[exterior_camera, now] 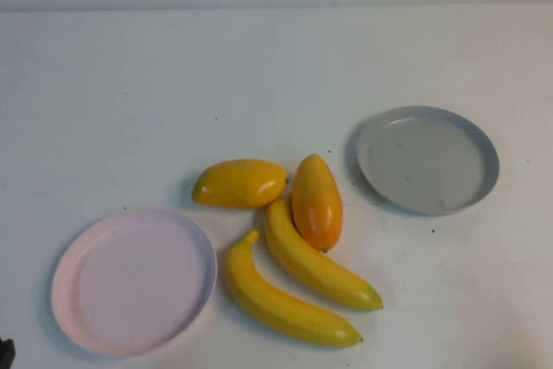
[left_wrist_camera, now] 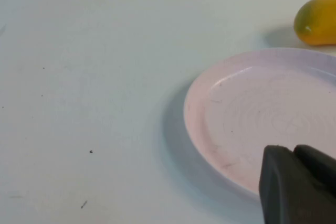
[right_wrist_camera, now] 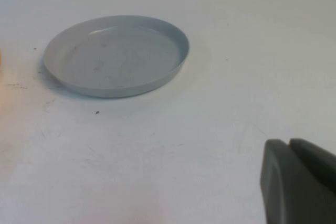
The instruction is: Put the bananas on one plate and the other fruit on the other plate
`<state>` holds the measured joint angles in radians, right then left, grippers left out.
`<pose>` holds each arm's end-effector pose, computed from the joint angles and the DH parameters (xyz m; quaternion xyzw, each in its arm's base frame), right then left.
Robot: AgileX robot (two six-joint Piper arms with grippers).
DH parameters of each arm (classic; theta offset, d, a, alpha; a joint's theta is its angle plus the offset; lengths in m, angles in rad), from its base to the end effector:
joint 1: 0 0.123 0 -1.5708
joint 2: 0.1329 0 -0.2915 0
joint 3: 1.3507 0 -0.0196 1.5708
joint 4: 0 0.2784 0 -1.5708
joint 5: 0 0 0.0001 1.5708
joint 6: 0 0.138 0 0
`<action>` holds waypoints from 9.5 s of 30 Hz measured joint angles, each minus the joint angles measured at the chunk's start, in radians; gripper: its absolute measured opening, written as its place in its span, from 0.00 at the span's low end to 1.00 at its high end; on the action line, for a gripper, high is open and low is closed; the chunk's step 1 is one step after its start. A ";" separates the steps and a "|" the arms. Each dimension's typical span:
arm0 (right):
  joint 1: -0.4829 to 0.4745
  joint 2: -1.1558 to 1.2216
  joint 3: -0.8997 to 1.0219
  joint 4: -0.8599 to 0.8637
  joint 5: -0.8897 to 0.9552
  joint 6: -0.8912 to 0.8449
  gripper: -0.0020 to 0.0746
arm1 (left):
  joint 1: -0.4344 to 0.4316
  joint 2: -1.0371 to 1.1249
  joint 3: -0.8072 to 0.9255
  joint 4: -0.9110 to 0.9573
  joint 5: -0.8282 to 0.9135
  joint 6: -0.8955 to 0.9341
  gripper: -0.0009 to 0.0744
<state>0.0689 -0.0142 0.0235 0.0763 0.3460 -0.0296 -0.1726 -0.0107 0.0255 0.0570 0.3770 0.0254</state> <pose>0.1191 0.0118 0.1622 -0.0185 0.7947 0.0439 0.6051 0.1173 -0.0175 0.1568 0.0947 0.8004 -0.0194 0.5916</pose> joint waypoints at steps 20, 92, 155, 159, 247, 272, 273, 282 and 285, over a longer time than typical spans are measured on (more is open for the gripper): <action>0.000 0.000 0.000 0.000 0.000 0.000 0.00 | 0.000 0.000 0.000 0.000 0.000 0.000 0.01; 0.000 0.000 0.000 0.000 0.000 0.000 0.00 | -0.230 1.913 -1.741 -0.340 0.835 1.214 0.02; 0.000 0.000 0.000 0.000 0.002 0.000 0.00 | -0.249 1.953 -1.748 -0.244 0.707 0.777 0.72; 0.000 0.000 0.000 0.000 0.002 0.000 0.00 | -0.249 1.883 -1.748 -0.180 0.785 0.644 0.72; 0.000 0.000 0.000 0.022 0.003 0.000 0.00 | -0.533 1.996 -1.750 -0.031 0.616 -0.250 0.86; 0.000 0.000 0.000 0.022 0.003 0.000 0.00 | -0.533 2.155 -1.798 -0.039 0.617 -0.234 0.86; 0.000 0.000 0.000 0.022 0.003 0.000 0.00 | -0.533 2.158 -1.798 -0.039 0.617 -0.232 0.86; 0.000 0.000 0.000 0.022 0.003 0.000 0.00 | -0.533 2.158 -1.798 -0.037 0.611 -0.177 0.73; 0.000 0.000 0.000 0.022 0.003 0.000 0.00 | -0.533 2.158 -1.813 -0.037 0.624 -0.146 0.73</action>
<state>0.0689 -0.0142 0.0235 0.0986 0.3485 -0.0296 -0.7052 2.1478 -1.7873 0.0198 1.0012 -0.1202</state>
